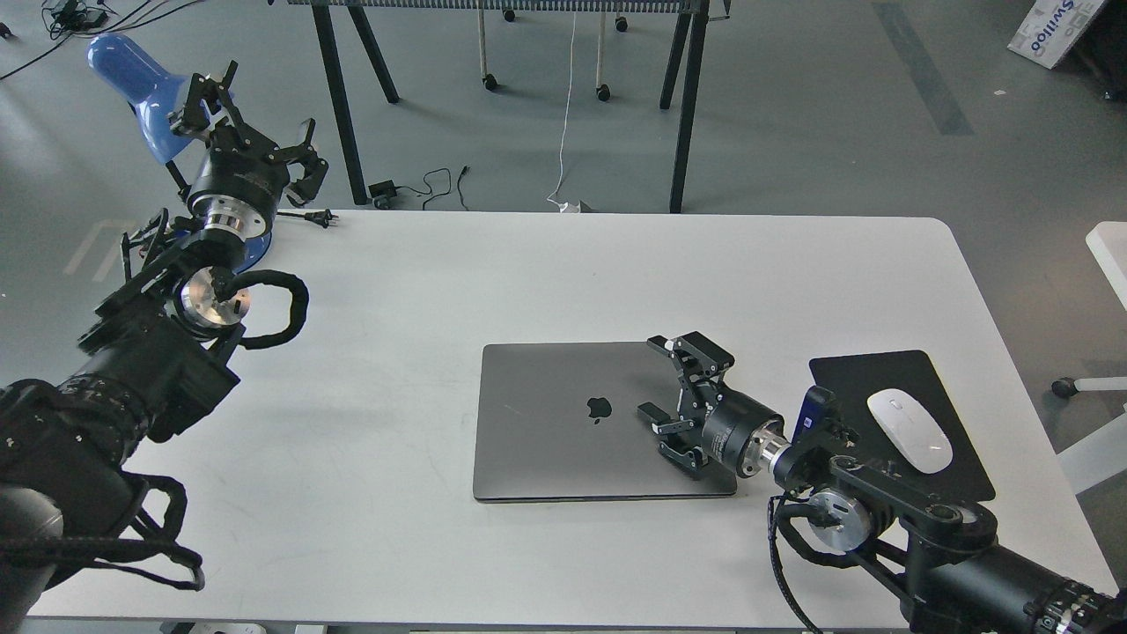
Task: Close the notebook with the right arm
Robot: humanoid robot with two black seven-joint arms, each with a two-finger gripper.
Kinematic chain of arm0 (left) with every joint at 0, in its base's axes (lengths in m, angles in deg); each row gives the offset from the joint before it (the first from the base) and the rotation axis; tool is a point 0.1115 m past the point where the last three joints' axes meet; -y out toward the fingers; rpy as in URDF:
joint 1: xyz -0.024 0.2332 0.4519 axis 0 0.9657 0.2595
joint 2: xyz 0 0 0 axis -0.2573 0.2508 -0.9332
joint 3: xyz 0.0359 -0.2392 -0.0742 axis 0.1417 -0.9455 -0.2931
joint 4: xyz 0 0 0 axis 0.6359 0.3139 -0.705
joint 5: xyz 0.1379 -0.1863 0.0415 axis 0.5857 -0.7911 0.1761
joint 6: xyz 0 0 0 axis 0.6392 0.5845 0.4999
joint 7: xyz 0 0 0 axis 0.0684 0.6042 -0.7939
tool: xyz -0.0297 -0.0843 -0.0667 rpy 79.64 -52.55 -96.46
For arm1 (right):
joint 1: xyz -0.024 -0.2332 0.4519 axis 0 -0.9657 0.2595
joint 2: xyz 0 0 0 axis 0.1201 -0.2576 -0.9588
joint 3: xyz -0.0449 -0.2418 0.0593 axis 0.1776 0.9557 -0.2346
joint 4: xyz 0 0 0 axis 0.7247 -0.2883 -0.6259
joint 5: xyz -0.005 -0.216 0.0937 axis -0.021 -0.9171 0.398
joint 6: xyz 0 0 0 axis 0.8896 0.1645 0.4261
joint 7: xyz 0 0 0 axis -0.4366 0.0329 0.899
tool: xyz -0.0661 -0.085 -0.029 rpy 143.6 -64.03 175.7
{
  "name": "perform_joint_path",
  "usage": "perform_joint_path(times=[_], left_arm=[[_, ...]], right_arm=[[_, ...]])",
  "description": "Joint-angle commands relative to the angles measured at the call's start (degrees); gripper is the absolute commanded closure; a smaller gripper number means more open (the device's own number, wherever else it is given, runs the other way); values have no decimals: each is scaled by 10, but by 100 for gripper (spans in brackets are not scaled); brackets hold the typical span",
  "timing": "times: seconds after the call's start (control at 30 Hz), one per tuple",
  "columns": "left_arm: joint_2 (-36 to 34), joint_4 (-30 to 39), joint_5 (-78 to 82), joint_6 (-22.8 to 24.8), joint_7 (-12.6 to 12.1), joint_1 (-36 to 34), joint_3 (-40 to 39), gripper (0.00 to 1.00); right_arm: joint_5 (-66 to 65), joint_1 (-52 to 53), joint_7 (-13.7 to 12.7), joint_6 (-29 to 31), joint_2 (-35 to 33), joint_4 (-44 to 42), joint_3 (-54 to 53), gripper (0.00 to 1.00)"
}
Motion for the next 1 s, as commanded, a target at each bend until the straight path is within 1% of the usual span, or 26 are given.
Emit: perform_joint_path(times=[0.0, 0.07, 0.27, 0.33, 0.4, 0.47, 0.53, 0.57, 0.63, 0.73, 0.87, 0.97], left_arm=[[-1, 0, 0, 0, 0, 0, 0, 0], [0, 0, 0, 0, -1, 0, 0, 0], [0, 0, 0, 0, 0, 0, 0, 0], [0, 0, 0, 0, -1, 0, 0, 0], [0, 0, 0, 0, -2, 0, 1, 0], [0, 0, 0, 0, -2, 0, 0, 0], [0, 0, -1, 0, -4, 0, 0, 0], [0, 0, -1, 0, -5, 0, 0, 0], [0, 0, 2, 0, -9, 0, 1, 0], [0, 0, 3, 0, -11, 0, 1, 0], [0, 0, 3, 0, -11, 0, 1, 0], [0, 0, 2, 0, -11, 0, 0, 0]], right_arm=[[1, 1, 14, 4, -11, 40, -40, 0], [2, 1, 14, 4, -15, 50, -85, 0], [4, 30, 11, -3, -11, 43, -252, 0], [7, 45, 3, -4, -11, 33, -296, 0], [20, 58, -11, -4, -11, 14, -330, 0], [62, 64, -29, 0, -13, -2, -359, 0], [115, 64, -46, 4, -20, -12, -375, 0], [144, 64, -48, 5, -27, -20, -377, 0], [184, 64, -48, 5, -44, -36, -378, 0], [219, 65, -48, 5, -49, -69, -385, 0], [222, 73, -43, 16, -48, -115, -394, 0], [221, 74, -43, 22, -48, -115, -389, 0]])
